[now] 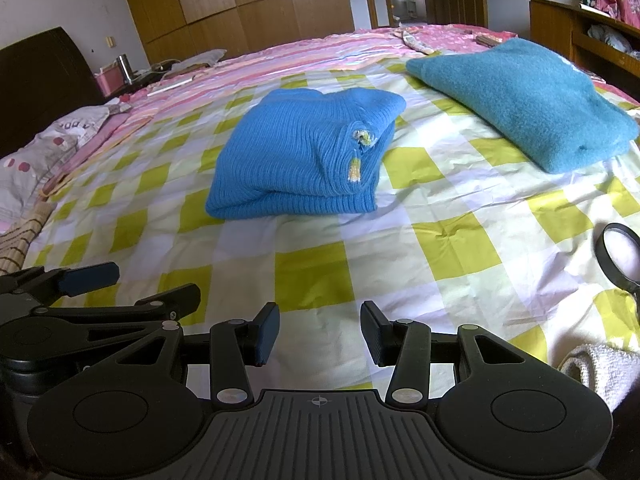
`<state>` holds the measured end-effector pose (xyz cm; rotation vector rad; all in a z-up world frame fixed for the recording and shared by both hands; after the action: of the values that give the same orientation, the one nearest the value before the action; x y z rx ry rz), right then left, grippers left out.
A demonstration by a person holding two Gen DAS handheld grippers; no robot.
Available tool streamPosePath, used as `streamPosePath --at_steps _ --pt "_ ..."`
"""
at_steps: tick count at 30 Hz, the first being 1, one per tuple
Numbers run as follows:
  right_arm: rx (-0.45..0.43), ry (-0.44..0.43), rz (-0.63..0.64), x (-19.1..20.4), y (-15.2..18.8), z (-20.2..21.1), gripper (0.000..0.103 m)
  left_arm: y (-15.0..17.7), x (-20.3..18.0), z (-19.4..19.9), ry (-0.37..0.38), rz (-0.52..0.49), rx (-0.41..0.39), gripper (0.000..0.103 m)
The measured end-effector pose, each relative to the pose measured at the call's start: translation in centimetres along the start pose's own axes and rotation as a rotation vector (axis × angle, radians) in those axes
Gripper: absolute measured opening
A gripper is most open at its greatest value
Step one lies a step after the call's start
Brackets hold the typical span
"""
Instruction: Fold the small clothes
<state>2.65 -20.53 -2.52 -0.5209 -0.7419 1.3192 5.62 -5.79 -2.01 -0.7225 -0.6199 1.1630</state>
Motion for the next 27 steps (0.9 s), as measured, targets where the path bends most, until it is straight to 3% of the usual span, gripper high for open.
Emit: streamPosePath --at_steps 27 --pt "-0.01 0.002 -0.008 0.2 0.03 0.21 0.044 -0.02 0.06 0.21 -0.027 0.004 -0.015 0.089"
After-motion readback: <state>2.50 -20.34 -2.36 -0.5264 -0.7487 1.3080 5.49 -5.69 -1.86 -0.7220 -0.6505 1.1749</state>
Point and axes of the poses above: each gripper's, at about its wrist camera, not at the fingertips, and z roughly against the way its jaws point, x to its left, y to its underside, the point moved 3 cm from there along -z, roughly the way its jaws point, and after that the axes turned 4 degrees about -x, right-handed, at the moved point
